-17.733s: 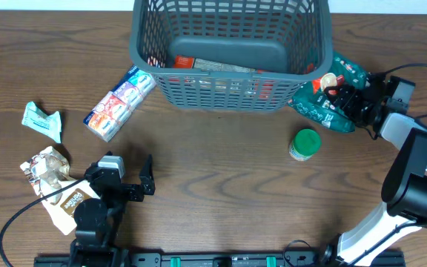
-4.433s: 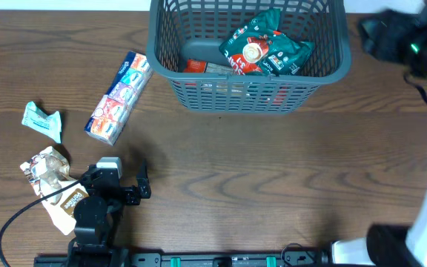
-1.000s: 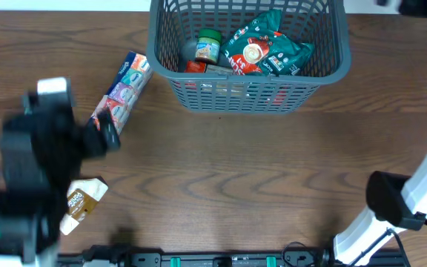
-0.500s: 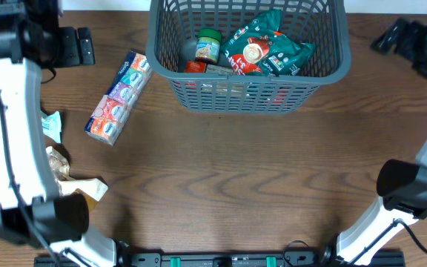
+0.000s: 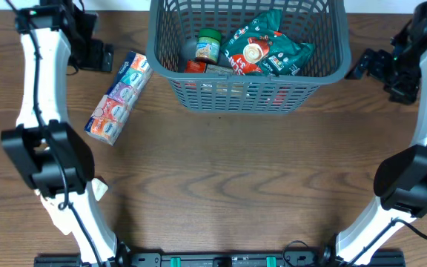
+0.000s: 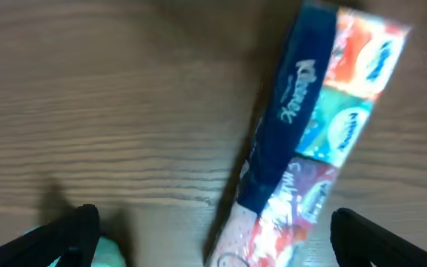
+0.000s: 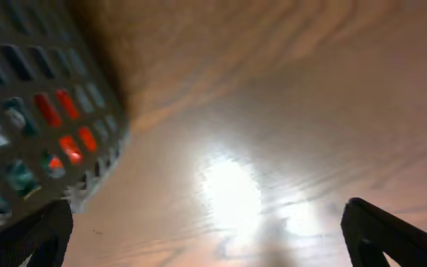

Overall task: Pack container
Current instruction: 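Move the left gripper to the tissue multipack and grasp it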

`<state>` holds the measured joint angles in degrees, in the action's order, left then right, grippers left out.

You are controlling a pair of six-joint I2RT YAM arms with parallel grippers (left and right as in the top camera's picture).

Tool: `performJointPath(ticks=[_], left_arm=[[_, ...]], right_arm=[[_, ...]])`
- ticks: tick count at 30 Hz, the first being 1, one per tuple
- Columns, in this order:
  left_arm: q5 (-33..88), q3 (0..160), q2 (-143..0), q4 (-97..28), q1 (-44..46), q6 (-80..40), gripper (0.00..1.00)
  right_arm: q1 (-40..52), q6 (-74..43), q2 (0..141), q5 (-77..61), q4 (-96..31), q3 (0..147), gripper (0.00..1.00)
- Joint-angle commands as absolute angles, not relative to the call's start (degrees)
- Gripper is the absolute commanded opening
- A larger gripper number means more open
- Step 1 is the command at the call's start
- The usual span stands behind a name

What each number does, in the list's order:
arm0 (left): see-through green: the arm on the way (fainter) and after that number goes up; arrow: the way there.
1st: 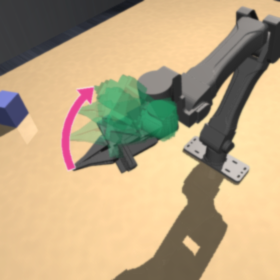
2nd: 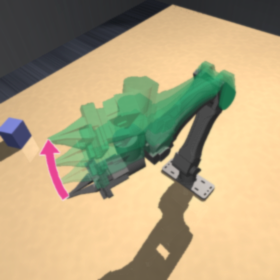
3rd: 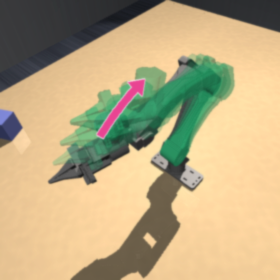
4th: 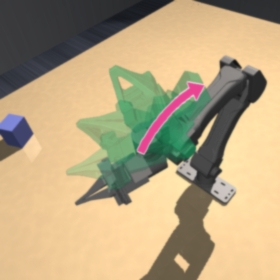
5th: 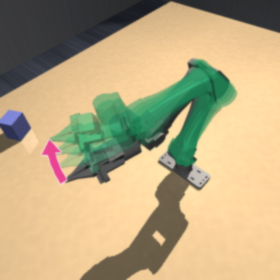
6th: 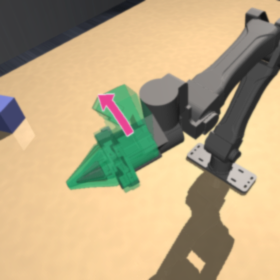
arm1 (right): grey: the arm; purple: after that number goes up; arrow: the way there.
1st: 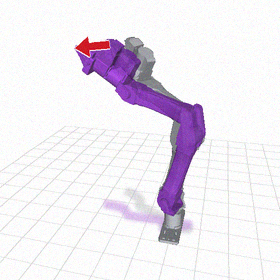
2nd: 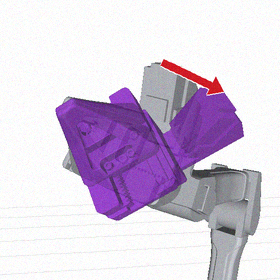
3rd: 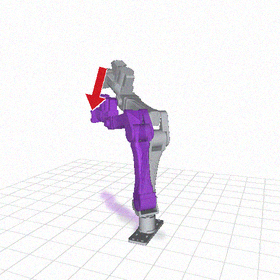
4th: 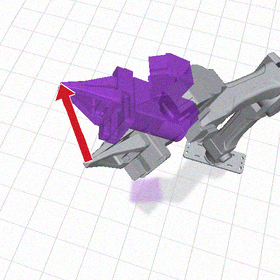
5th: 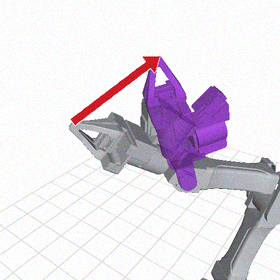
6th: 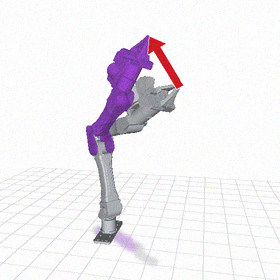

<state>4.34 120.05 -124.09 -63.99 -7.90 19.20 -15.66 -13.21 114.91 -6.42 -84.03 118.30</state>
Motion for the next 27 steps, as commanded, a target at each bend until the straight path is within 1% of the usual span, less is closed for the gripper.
performJointPath(ticks=[1,10,19,27], left_arm=[[4.7,121.2,-127.7,-64.6,-7.5,25.8,0.98],[4.7,121.1,-131.7,-65.7,-4.4,28.4,0.99],[4.8,120.8,-131.8,-68.5,-2.1,28.5,0.99],[4.7,116.7,-131.8,-68.4,-2.3,28.5,0.99]], right_arm=[[-13.1,-14.4,114.8,-6.2,-81.9,118.1,0.99],[-9.9,-14.3,114.8,-5.9,-78.7,118.1,0.99],[-9.9,-14.3,115.3,-3.1,-77.7,118.1,0.99],[-10.9,-14.3,115.4,-2.8,-77.8,118.0,0.99]])
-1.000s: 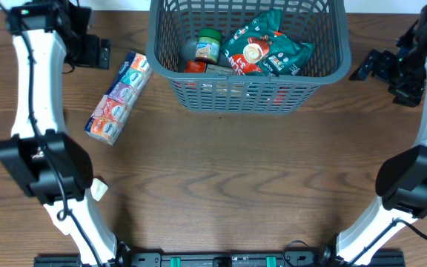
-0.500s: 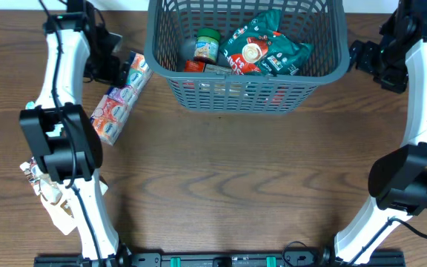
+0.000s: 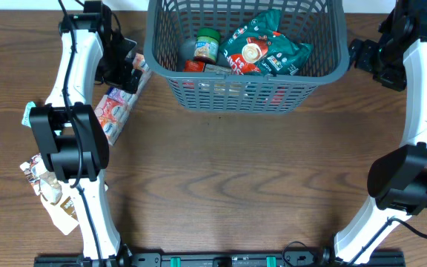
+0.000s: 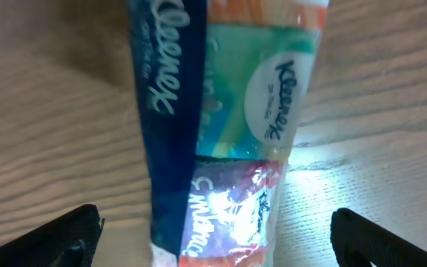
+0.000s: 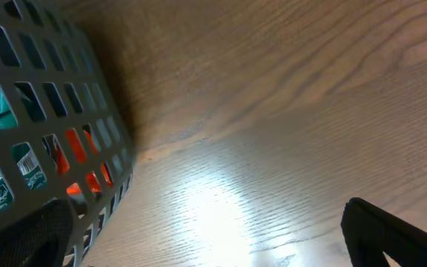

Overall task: Pack container
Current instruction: 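Move the left gripper to the tissue multipack and grasp it, then lift the tissue multipack with the left gripper over the basket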

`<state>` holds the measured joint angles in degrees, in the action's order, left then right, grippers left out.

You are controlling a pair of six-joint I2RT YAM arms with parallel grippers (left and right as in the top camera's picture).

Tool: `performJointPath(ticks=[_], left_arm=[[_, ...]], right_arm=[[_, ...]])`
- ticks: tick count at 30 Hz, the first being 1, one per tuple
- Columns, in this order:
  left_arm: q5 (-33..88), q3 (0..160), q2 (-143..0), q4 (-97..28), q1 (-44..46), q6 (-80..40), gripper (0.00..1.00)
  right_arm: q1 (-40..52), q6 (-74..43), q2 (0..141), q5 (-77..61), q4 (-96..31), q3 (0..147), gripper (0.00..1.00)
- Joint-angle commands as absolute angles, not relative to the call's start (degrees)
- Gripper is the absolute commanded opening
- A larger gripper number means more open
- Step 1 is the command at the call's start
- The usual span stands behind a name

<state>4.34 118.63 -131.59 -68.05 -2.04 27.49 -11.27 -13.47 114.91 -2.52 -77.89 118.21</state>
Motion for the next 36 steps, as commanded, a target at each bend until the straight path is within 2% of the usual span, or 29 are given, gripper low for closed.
performJointPath(ticks=[1,12,26,36], left_arm=[[4.7,116.0,-131.8,-68.3,-2.3,28.5,0.99],[4.8,107.8,-131.8,-65.7,-2.4,28.5,0.98],[6.1,107.2,-131.8,-65.0,-2.4,24.8,0.99],[6.0,105.7,-131.9,-63.2,-2.4,24.8,0.97]], right_arm=[[-11.2,-14.3,115.4,-2.8,-77.8,118.0,0.99],[-14.1,-13.3,115.4,0.2,-75.8,114.8,0.99],[-21.8,-14.5,115.4,1.1,-73.0,109.7,0.99],[-22.6,-14.1,115.4,1.1,-73.3,109.7,0.99]])
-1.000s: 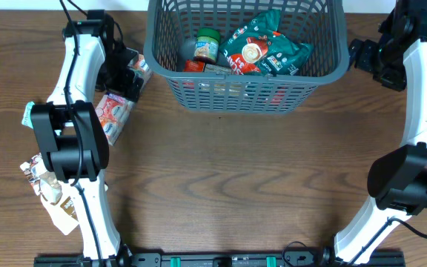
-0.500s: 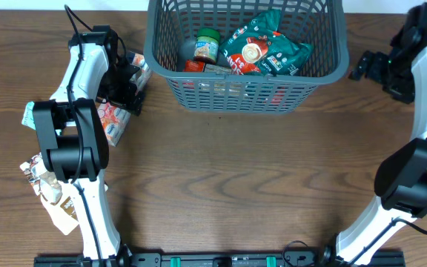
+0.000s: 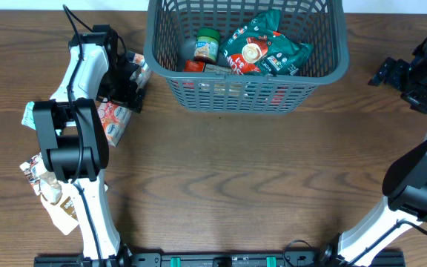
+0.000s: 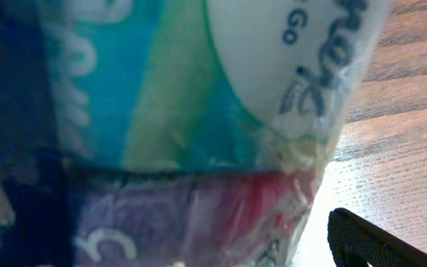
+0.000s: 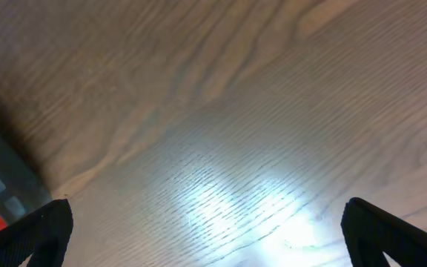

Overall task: Pack container
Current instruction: 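Lift the tissue multipack with the left gripper over the basket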

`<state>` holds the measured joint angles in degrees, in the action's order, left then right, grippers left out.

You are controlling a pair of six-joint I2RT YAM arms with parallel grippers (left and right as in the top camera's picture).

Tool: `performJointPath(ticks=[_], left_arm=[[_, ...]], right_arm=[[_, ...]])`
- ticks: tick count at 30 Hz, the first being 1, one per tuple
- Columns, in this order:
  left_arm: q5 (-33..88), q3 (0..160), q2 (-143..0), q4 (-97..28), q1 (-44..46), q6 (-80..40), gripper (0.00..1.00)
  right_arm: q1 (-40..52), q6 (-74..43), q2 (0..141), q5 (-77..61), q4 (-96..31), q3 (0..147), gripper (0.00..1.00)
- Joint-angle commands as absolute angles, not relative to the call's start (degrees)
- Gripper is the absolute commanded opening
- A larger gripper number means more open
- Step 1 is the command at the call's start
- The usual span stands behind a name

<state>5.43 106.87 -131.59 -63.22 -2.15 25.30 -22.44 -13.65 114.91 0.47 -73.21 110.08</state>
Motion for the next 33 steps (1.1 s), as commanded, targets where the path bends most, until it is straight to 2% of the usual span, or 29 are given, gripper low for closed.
performJointPath(ticks=[1,5,7,9,11,14,17,25,33], left_arm=[[6.0,105.4,-131.9,-63.0,-2.4,24.8,0.97],[6.0,104.0,-131.9,-61.6,-2.4,24.8,0.93],[6.0,103.2,-131.9,-60.6,-2.4,24.8,0.88],[6.0,102.4,-131.9,-59.4,-2.4,24.8,0.78],[6.0,102.2,-131.9,-59.2,-2.4,24.8,0.61],[6.0,102.2,-131.4,-60.1,-2.4,24.5,0.26],[5.9,102.8,-130.1,-62.0,-2.3,22.1,0.06],[4.6,110.7,-118.0,-69.2,-2.4,17.9,0.06],[-4.3,119.0,-101.7,-66.6,-3.9,8.6,0.06]], right_arm=[[-22.6,-14.1,115.4,1.1,-73.3,109.7,0.98],[-22.6,-13.2,115.4,1.1,-73.5,109.7,0.99],[-22.6,-13.2,115.4,1.1,-73.7,109.7,0.99],[-22.6,-12.6,115.4,1.1,-73.8,109.7,0.99],[-22.6,-12.5,115.4,1.1,-73.8,109.7,0.99],[-22.6,-12.1,115.4,1.1,-74.0,109.7,0.99],[-22.6,-11.9,115.4,1.1,-74.3,109.7,0.99],[-22.6,-11.5,115.4,1.1,-74.4,109.7,0.99],[-22.6,-10.2,115.4,1.1,-74.8,109.7,0.99]])
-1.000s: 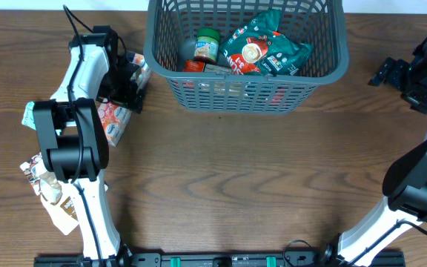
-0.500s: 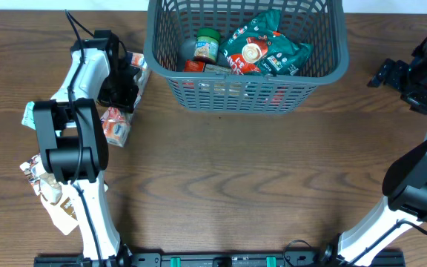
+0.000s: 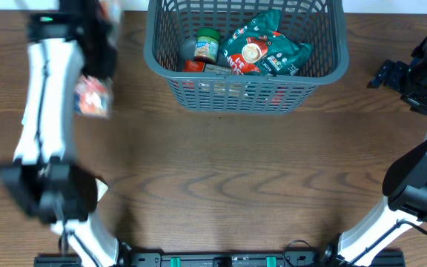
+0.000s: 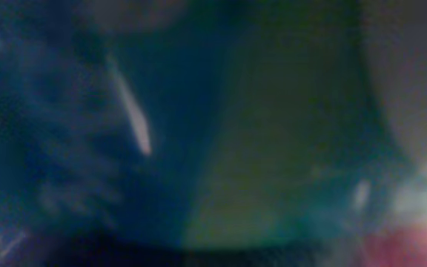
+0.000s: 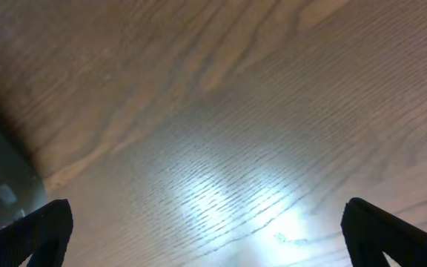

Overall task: Pack container
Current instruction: 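Lift the tissue multipack with the left gripper over the basket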

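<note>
A multipack of pocket tissues (image 3: 91, 98) hangs in the air at the far left, blurred by motion, and my left gripper (image 3: 98, 55) is shut on it. Its blue and green wrapper (image 4: 221, 133) fills the left wrist view and hides the fingers. The grey plastic basket (image 3: 148, 44) stands at the top centre, to the right of the pack. It holds a small jar (image 3: 207, 46), a green bag (image 3: 265, 44) and red packets. My right gripper (image 3: 380, 76) is open right of the basket, over bare wood (image 5: 213, 148), with nothing between its fingers.
The basket's corner shows at the left edge of the right wrist view. A white tag (image 3: 101, 187) sits by the left arm's base. The brown wooden table (image 3: 236, 178) stretches in front of the basket.
The tissue pack lay on the table with my left gripper down on it. Now it is off the table and held higher, a little further left. The right gripper has barely moved.
My left gripper was open beside the tissue pack lying left of the basket. Then it stood over the pack, then pressed close onto it. Now the pack is lifted clear. The right gripper went from close by the basket's right side to further right.
</note>
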`<state>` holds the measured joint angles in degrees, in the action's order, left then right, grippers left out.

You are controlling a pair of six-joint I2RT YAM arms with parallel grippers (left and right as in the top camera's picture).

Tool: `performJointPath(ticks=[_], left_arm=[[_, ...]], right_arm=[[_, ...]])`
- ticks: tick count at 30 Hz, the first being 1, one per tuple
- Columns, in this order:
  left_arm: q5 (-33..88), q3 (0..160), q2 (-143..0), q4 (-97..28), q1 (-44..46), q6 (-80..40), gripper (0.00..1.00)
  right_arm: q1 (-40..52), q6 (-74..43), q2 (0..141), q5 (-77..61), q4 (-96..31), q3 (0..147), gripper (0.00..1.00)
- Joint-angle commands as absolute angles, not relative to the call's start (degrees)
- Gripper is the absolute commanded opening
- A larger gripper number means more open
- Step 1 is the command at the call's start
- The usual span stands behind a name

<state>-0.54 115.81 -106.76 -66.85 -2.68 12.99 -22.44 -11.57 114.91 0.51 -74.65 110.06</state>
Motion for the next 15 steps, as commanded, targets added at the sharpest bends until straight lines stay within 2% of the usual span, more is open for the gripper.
performJointPath(ticks=[1,4,7,15], left_arm=[[-4.3,119.6,-100.5,-66.1,-4.0,8.4,0.06],[-4.2,120.4,-97.6,-63.1,-3.7,8.9,0.06],[0.0,120.4,-96.1,-59.4,-1.1,18.3,0.06],[2.6,120.4,-96.4,-46.5,14.4,57.9,0.06]], right_arm=[[-22.6,-10.2,115.4,1.1,-74.8,109.7,0.99],[-22.6,-10.2,115.4,1.1,-74.8,109.7,0.99],[-22.6,-10.2,115.4,1.1,-74.8,109.7,0.99],[-22.6,-10.2,115.4,1.0,-75.5,109.7,0.99]])
